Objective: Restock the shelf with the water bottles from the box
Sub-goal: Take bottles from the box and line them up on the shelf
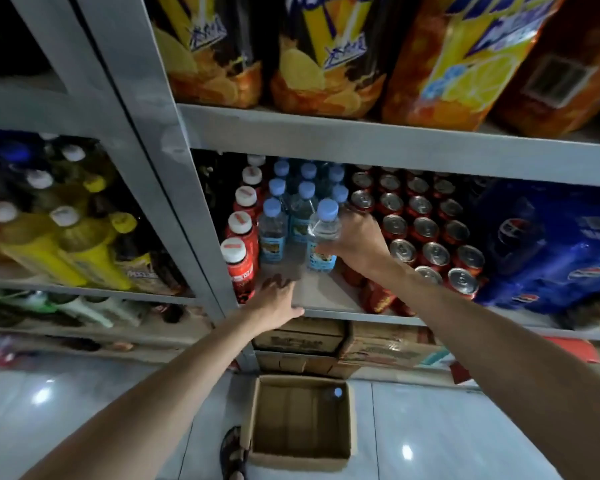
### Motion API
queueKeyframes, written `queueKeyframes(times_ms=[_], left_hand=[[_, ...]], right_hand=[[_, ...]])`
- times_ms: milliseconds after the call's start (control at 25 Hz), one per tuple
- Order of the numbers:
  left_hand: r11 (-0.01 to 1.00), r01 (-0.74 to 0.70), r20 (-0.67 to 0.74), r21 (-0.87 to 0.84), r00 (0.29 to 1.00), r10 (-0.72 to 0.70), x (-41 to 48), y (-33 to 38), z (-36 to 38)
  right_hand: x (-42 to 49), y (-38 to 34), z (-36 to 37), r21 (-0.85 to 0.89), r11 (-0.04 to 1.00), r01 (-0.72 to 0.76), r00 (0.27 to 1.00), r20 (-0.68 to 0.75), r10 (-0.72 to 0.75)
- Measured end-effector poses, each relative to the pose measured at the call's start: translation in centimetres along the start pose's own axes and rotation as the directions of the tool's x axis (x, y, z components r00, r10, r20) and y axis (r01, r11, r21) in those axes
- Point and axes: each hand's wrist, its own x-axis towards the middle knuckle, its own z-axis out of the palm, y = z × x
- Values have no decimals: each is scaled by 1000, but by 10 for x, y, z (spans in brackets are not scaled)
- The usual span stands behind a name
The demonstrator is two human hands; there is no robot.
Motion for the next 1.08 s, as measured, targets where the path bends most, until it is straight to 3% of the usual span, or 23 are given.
queueKeyframes(times_ms=[120, 280, 520, 1080], left_hand=[[999, 24, 0, 41, 1000, -24, 14, -17, 3], [982, -34, -45, 188, 998, 43, 25, -18, 4], [991, -16, -15, 131, 1000, 18, 34, -17, -3], [986, -31, -57, 165, 998, 41, 42, -15, 7]], right_hand=[[17, -5, 26, -149, 989, -19, 1000, -12, 18], [27, 2, 55, -9, 1000, -9, 1000, 14, 10], [31, 8, 71, 164, 983, 84, 994, -84, -71], [30, 19, 101, 218, 970, 104, 985, -156, -70]])
